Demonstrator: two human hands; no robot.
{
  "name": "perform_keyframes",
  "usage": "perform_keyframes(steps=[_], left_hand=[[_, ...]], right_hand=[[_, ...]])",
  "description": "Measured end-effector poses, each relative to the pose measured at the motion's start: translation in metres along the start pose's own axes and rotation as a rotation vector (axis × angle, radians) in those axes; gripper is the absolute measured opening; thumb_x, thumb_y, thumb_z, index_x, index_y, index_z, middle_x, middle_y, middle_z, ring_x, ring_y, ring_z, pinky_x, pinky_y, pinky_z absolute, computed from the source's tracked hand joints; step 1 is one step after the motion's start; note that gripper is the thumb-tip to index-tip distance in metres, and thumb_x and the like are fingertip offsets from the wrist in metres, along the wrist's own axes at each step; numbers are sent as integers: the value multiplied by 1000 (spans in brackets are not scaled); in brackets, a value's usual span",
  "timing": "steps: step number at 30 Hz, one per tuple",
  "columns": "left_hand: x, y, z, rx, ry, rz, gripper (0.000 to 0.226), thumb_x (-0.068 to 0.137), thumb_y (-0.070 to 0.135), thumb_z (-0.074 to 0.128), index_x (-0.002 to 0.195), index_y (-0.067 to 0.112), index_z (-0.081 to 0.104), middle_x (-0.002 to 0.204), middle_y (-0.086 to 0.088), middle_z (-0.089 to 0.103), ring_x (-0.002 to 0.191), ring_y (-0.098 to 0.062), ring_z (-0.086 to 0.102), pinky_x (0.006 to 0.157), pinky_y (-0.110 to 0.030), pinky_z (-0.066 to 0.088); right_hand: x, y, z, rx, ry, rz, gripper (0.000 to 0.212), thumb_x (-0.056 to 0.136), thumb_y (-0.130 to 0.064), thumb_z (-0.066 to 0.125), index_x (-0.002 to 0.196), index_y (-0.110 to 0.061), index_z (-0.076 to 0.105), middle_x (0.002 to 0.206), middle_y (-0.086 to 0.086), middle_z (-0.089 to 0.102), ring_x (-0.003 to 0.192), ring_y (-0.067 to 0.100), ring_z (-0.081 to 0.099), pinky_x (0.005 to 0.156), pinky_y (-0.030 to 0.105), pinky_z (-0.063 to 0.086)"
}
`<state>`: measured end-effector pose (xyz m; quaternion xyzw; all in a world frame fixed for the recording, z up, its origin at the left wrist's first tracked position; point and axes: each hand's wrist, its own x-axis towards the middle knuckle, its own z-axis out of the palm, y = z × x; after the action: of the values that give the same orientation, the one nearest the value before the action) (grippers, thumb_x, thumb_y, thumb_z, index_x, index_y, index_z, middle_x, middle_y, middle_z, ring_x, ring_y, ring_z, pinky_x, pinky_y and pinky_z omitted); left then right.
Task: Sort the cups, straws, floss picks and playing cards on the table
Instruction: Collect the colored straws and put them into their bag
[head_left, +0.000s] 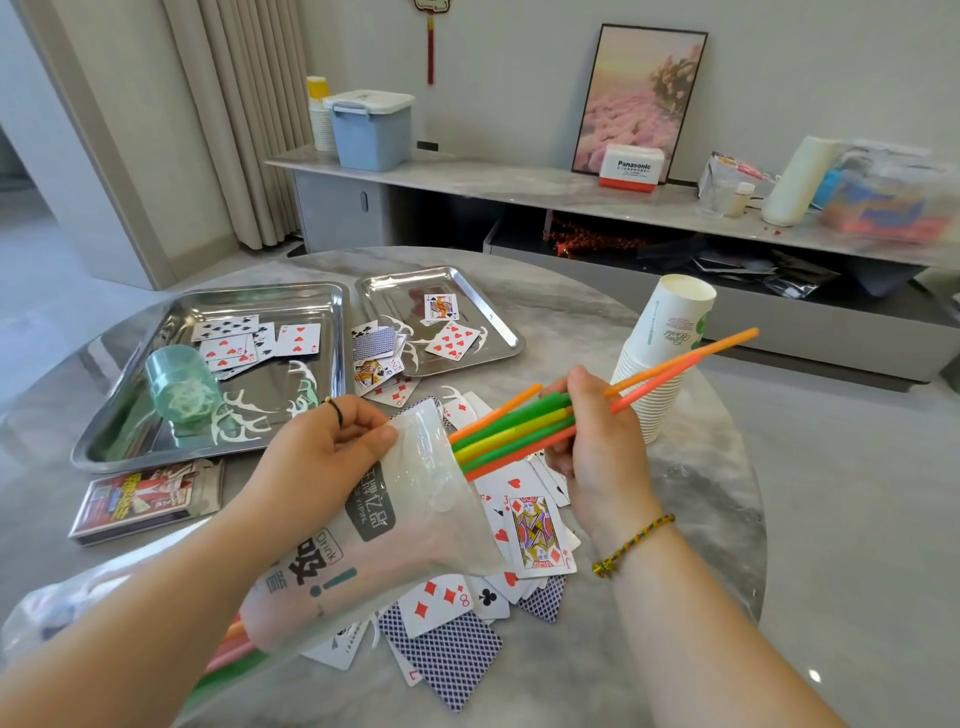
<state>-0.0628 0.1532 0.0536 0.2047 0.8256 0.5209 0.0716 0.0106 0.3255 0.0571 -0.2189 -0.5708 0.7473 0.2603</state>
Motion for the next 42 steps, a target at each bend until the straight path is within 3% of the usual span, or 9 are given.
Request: perform_keyframes(steps=[11, 17, 20, 23, 27, 30, 33, 38, 42], left_hand=[[1, 5, 3, -9, -21, 35, 19, 86, 13, 59, 70, 24, 56, 69, 4, 63, 60, -8, 55, 52, -5, 42], [-1, 11, 10, -36, 6, 56, 20, 85, 12, 59, 70, 23, 55, 67, 6, 60, 49, 9, 54, 49, -2, 40], [-1, 13, 14, -51, 17, 56, 20, 86, 12, 58, 70, 23, 55, 68, 6, 60, 52, 1, 55, 50, -1, 40], [1, 13, 17, -58, 18, 52, 19, 86, 14, 58, 70, 24, 55, 66, 6, 60, 50, 3, 54, 49, -2, 40], [2, 10, 14, -45, -6, 35, 18, 86, 14, 58, 71, 24, 55, 70, 4, 61, 58, -4, 53, 50, -3, 41], [0, 9, 13, -16, -15, 31, 19, 86, 14, 58, 70, 24, 55, 71, 4, 61, 60, -6, 54, 50, -3, 41], [0, 9, 14, -12, -5, 25, 17, 86, 16, 58, 72, 25, 55, 74, 4, 62, 62, -6, 55, 52, -7, 43], [2, 8, 14, -9, 13, 18, 16, 87, 16, 57, 73, 23, 55, 73, 2, 62, 61, -9, 54, 50, -5, 41], [3, 7, 14, -30, 17, 10, 19, 86, 12, 59, 70, 22, 55, 68, 5, 61, 58, -6, 53, 50, -3, 40]], right_hand=[[10, -13, -16, 65, 87, -57, 48, 99, -31, 29, 65, -10, 56, 33, -8, 35, 27, 1, 28, 31, 10, 21], [-1, 1, 3, 10, -53, 4, 48, 98, -35, 28, 68, -16, 60, 38, -10, 45, 30, 0, 34, 32, 11, 24], [-6, 6, 7, -11, -141, 56, 53, 97, -39, 25, 68, -19, 64, 46, -3, 51, 33, 1, 39, 34, 12, 27], [-10, 9, 11, -90, -233, 127, 57, 95, -46, 22, 66, -23, 66, 53, -4, 62, 43, 4, 52, 39, 13, 35], [-1, -3, 1, -8, -128, 61, 52, 90, -52, 24, 76, -22, 63, 48, -4, 47, 37, 4, 32, 36, 13, 19], [2, -11, -8, 27, -61, -1, 40, 93, -40, 35, 68, -15, 55, 36, -5, 39, 30, 0, 29, 33, 12, 21], [-5, -3, 1, -123, -93, 0, 40, 95, -21, 41, 56, -13, 45, 38, -6, 40, 30, -1, 34, 35, 11, 27], [-12, 11, 15, -225, -220, 38, 45, 97, -22, 37, 54, -14, 48, 37, -8, 50, 35, -2, 45, 39, 12, 38], [-11, 5, 12, -168, -231, 97, 41, 96, -24, 39, 57, -14, 46, 38, -6, 45, 32, 0, 40, 37, 12, 32]])
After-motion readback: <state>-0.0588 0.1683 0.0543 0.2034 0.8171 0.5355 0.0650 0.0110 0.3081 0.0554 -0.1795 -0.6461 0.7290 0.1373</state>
